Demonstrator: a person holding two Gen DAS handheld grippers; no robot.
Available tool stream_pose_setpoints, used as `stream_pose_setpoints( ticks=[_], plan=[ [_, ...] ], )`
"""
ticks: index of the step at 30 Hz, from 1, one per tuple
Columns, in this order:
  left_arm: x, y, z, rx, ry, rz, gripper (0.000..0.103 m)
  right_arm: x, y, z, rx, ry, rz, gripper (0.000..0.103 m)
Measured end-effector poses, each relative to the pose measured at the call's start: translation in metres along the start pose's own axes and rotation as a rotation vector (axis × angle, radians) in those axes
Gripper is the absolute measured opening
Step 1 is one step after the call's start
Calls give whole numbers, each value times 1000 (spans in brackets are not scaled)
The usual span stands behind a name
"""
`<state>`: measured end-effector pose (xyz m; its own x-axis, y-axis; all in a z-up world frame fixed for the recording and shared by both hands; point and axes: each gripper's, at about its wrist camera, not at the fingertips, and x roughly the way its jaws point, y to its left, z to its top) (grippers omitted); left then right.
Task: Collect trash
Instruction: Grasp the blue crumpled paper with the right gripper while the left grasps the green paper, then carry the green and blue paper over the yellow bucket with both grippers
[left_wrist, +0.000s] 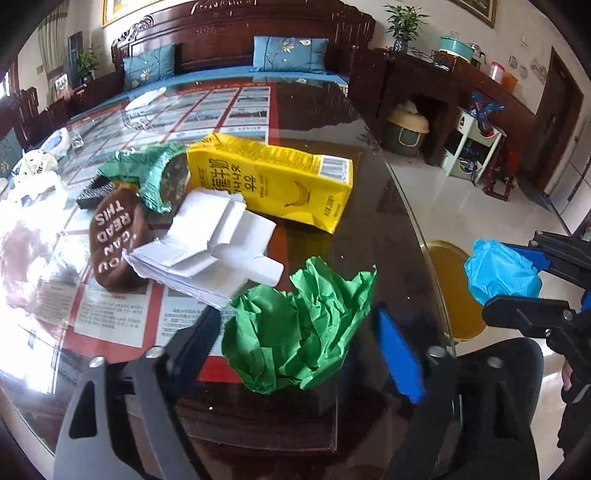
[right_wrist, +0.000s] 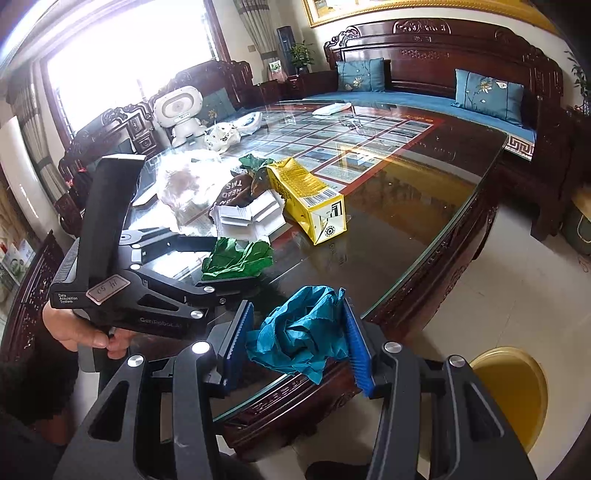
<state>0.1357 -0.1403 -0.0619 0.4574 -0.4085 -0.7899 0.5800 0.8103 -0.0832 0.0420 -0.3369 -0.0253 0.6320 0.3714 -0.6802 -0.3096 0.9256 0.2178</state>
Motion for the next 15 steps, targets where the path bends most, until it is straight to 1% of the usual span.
stream_pose_setpoints(
  ticks=[2,3,4,7,10,15],
  plan=[
    [1,3,-1,-3,-4,12,64,0,-1,0,2,1,2,48],
    [1,4,0,-8,-5,8,61,0,0,0,2,1,2,48],
    [0,5,0,-16,-7,-6,56,1,1,0,1,2,2,48],
    [-3,8,-2,-30,-19,-23,49,1,1,0,1,4,6,48],
    [-13,6,-5,-27,-36,-35,48,1,2,0,-3,8,8,48],
    [-27,1,-12,-1,-55,-30,47,1,4,0,-10,10,8,47]
  ],
)
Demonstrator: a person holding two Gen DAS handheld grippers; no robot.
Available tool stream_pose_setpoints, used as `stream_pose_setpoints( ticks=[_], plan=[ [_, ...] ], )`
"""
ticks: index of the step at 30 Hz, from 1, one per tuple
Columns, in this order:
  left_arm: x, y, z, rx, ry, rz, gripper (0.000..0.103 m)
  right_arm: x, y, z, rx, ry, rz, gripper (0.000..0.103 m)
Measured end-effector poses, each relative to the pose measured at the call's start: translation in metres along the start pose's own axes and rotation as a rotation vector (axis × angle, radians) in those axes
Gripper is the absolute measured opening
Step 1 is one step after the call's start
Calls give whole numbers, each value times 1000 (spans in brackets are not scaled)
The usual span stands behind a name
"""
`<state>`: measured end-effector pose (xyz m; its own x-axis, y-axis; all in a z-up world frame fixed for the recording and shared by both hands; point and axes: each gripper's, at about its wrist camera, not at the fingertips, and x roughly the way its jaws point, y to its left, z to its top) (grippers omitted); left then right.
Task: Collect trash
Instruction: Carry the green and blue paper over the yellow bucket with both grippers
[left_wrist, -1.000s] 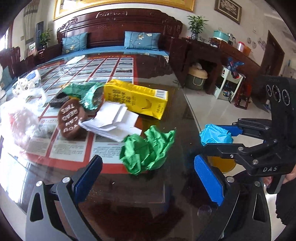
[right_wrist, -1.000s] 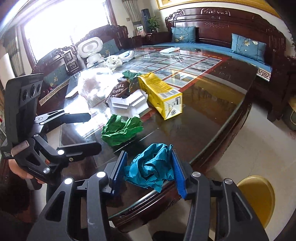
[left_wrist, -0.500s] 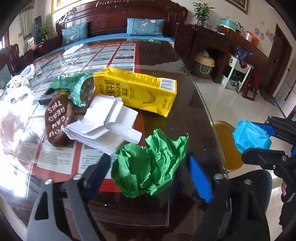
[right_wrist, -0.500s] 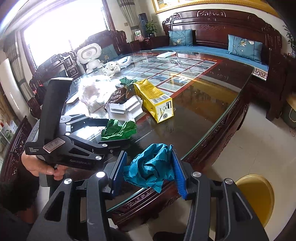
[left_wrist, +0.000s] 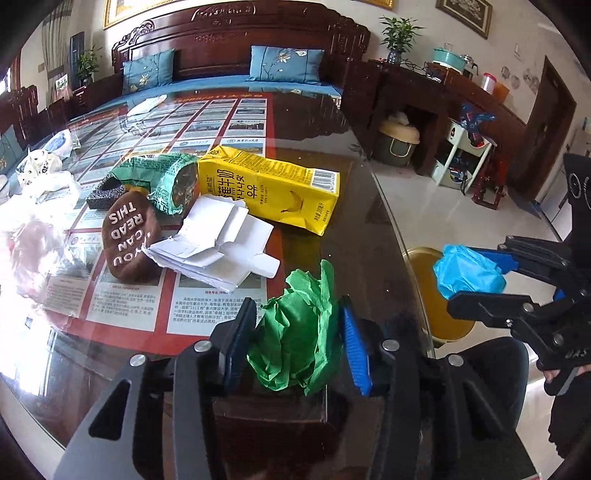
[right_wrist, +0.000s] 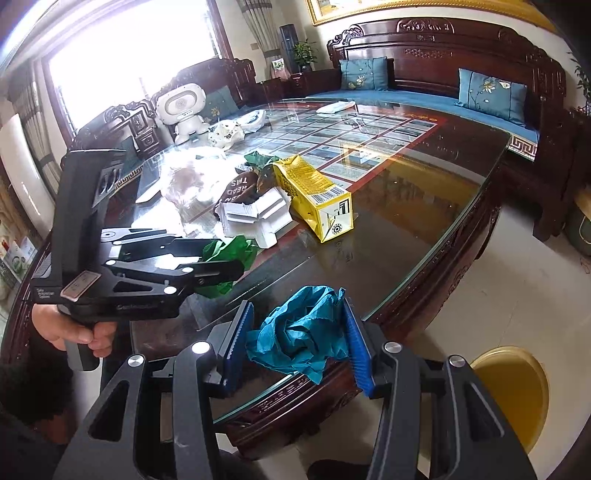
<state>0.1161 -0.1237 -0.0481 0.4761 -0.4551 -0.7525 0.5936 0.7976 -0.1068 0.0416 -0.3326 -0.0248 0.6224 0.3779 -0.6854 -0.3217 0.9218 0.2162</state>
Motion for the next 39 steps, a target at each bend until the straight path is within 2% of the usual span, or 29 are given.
stream_pose_setpoints(
  ticks=[11,20,30,39],
  plan=[
    [-22,-16,5,42,-40,-18,47,-11,4,-1,-13,-19,-11,47],
    [-14,-49,25,108,-41,-77,47,-26,-15,-8,29,-32,-49,47],
    [16,-103,57,208,-13,-161,47,-63,-77,-30,125,-43,-157,47],
    [73,-191,90,349,73,-256,47,-100,-153,-65,241,-40,-279,47]
  ],
)
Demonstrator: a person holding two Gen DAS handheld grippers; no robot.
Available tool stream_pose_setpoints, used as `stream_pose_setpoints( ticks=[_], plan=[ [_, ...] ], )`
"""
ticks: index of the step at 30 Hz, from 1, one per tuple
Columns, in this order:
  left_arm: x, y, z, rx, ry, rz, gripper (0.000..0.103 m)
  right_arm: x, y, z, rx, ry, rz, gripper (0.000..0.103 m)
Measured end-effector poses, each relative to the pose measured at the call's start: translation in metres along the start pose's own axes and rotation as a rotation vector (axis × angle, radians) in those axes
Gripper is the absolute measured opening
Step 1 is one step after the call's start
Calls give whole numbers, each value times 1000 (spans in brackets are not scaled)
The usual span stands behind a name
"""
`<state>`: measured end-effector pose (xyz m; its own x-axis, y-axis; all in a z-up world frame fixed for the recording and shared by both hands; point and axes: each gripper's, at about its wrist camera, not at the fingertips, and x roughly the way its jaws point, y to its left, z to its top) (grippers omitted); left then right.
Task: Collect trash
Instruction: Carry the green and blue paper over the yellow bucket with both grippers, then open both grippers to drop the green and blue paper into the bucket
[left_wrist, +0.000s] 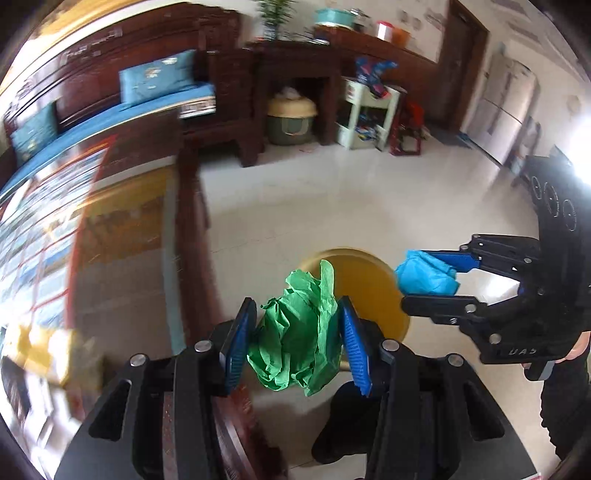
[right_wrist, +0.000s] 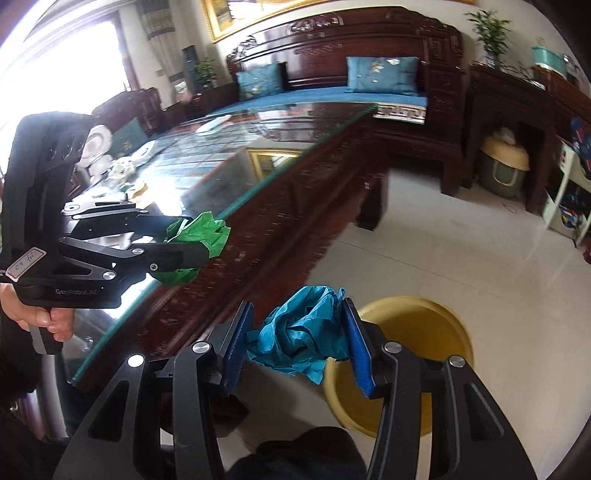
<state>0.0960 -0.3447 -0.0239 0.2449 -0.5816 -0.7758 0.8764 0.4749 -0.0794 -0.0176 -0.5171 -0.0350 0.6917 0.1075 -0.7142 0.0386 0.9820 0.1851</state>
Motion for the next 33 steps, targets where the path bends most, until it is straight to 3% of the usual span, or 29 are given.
stream_pose_setpoints(
  ticks=[10,18,24,33],
  plan=[
    [92,-64,46,108,138,-98,47,-7,-84,-33,126,50,-106,47],
    [156,-96,52,150,232,-124,48,-8,-128,-59,188,79,-140,47],
    [175,-97,55,136,242,-92,73,-2,-145,-70,220,102,-143,47],
    [173,-96,58,151,237,-104,75,5,-146,-69,212,107,-131,47]
  ],
)
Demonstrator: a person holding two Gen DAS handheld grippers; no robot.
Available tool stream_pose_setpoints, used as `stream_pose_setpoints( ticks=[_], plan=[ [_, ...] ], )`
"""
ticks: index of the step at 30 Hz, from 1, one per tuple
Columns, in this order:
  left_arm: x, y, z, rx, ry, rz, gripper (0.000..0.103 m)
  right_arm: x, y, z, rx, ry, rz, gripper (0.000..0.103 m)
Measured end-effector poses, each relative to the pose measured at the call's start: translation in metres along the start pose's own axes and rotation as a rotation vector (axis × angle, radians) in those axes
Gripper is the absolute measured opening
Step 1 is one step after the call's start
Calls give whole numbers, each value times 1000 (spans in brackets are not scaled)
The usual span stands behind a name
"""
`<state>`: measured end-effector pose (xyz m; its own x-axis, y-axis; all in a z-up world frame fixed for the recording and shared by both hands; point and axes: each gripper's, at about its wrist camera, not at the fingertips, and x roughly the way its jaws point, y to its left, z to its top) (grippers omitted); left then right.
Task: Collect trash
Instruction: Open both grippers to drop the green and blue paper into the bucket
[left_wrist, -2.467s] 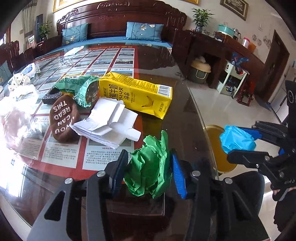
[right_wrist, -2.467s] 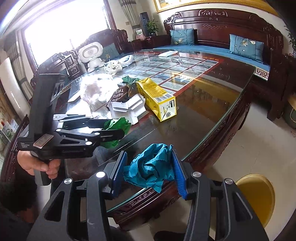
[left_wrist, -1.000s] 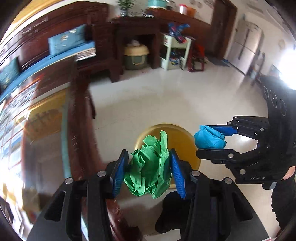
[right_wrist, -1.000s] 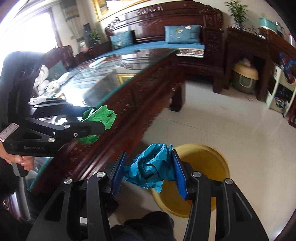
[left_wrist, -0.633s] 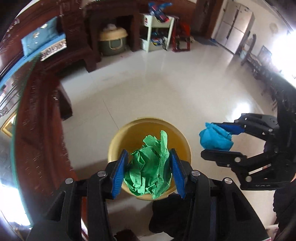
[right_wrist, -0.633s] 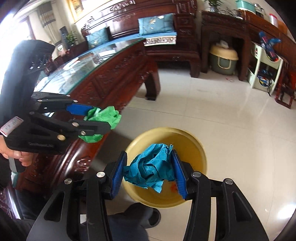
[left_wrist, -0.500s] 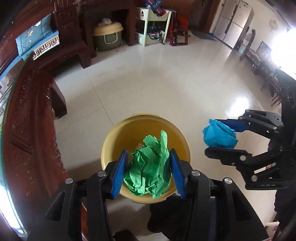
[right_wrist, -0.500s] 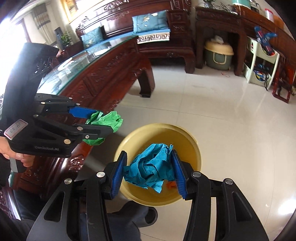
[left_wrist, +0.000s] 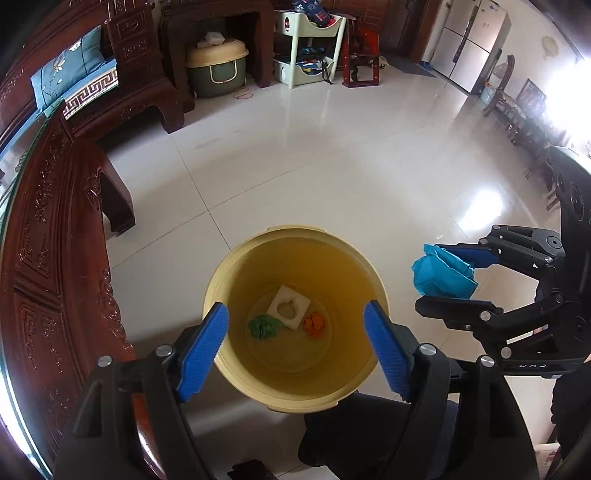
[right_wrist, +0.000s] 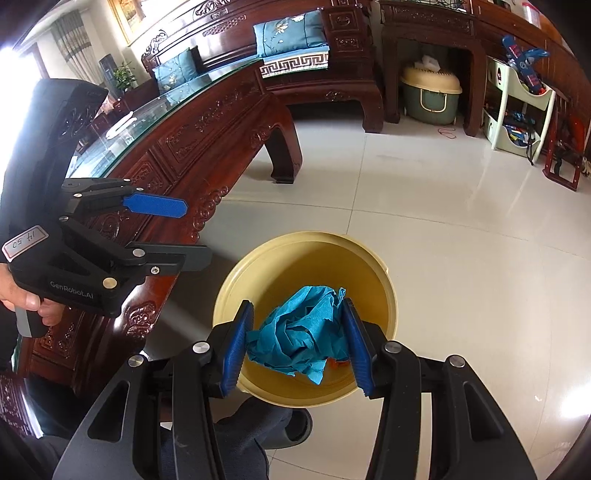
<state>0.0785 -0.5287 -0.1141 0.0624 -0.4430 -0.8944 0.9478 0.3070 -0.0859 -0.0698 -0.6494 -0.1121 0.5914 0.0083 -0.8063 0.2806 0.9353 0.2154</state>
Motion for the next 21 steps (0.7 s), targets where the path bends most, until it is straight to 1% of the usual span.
stream_pose_setpoints(
  ticks=[8,11,19,21],
  plan=[
    [-10,7,-5,-3,-3,14,76,0,6,7,-18,7,-2,47],
    [-16,13,-7,-13,-16,21,79,0,10,9,-26,11,1,47],
    [-26,30,-13,-38,-27,39,79,6,22,19,-59,16,3,48],
    [-27,34,-15,-39,-25,45,79,9,23,23,-60,21,7,50]
  ],
)
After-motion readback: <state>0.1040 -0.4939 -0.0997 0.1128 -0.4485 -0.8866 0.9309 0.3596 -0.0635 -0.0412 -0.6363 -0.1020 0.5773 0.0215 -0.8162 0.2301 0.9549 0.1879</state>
